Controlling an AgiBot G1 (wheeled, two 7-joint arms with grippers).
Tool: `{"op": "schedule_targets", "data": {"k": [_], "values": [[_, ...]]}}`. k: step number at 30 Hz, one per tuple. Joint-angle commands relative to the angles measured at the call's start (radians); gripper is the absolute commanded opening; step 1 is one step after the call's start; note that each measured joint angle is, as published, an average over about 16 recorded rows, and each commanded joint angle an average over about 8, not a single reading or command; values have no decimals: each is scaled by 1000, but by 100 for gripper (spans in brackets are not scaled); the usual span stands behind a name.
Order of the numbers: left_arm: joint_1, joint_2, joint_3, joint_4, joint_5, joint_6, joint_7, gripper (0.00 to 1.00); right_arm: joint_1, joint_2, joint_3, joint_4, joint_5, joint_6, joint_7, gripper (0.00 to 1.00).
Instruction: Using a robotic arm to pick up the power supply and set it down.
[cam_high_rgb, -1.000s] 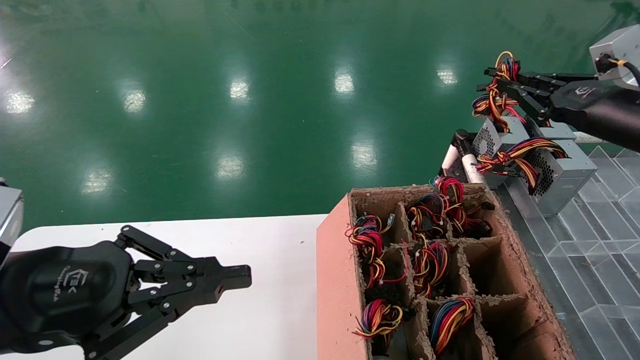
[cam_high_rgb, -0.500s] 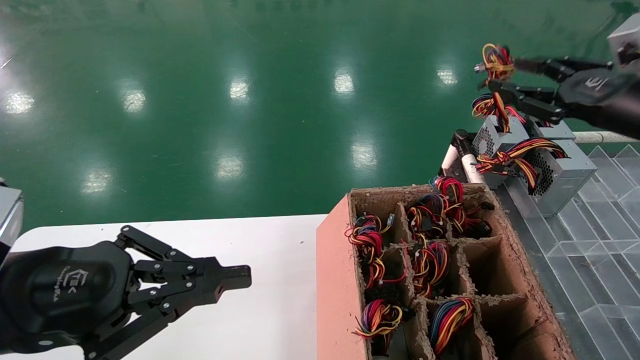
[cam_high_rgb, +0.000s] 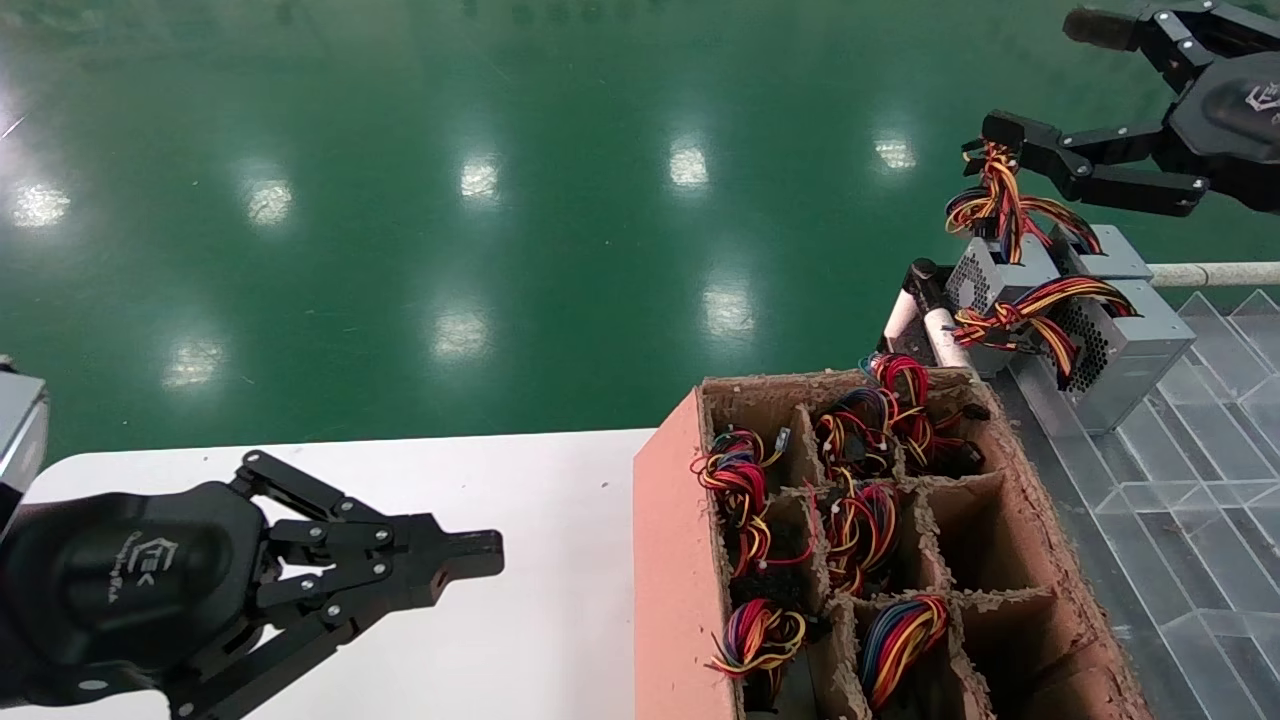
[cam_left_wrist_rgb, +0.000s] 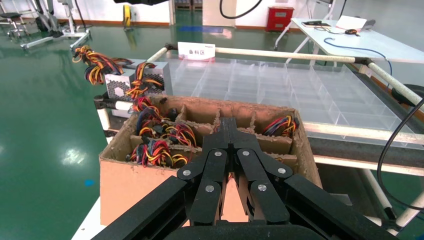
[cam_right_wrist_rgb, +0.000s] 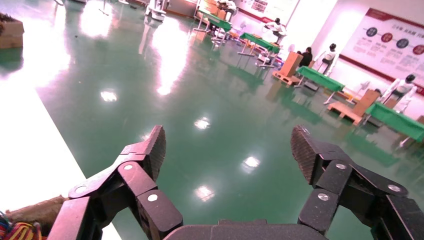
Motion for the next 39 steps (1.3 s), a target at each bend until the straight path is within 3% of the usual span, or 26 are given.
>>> {"op": "schedule_targets", "data": {"k": [1, 20, 28, 39], "values": [[0, 0, 0, 0, 0, 0, 0, 0, -7, 4, 2, 15, 8, -14, 1, 100], [0, 0, 1, 0, 0, 0, 0, 0, -258, 51, 9, 399, 153, -6, 217, 100], [0, 0, 1, 0, -1, 0, 0, 99, -363, 70, 13, 561, 216, -3, 308, 100], [0, 0, 1, 0, -1, 0, 1, 100, -509, 98, 18, 784, 301, 0, 433, 100]]}}
